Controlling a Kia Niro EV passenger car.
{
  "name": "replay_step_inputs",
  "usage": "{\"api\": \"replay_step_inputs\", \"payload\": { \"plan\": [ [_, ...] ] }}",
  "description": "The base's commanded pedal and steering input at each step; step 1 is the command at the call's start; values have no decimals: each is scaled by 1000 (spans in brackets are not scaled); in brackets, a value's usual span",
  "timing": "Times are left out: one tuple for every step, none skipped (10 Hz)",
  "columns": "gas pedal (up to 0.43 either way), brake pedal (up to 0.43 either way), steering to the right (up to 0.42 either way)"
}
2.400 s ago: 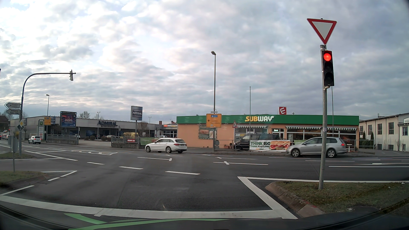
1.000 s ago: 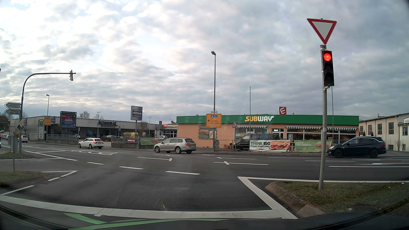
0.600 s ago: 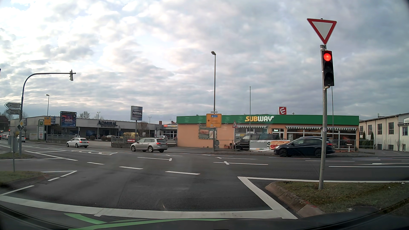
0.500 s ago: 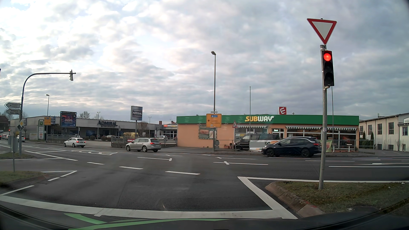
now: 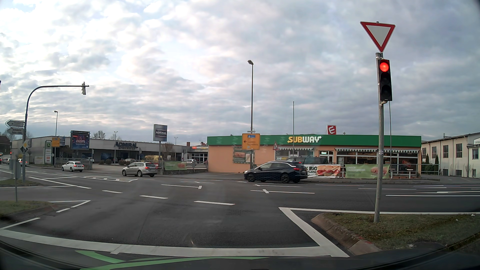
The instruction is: Follow the waypoints while adhering to traffic rules and regulations
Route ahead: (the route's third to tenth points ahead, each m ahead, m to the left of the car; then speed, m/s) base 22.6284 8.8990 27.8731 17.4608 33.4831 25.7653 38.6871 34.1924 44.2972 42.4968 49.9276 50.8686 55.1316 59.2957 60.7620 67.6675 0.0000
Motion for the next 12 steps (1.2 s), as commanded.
{"api": "replay_step_inputs", "payload": {
  "plan": [
    [0, 329, 48],
    [0, 329, 48],
    [0, 329, 48],
    [0, 329, 48],
    [0, 329, 48],
    [0, 329, 48],
    [0, 329, 48],
    [0, 329, 48],
    [0, 329, 48],
    [0, 329, 48],
    [0, 329, 48],
    [0, 329, 48]
  ]
}}
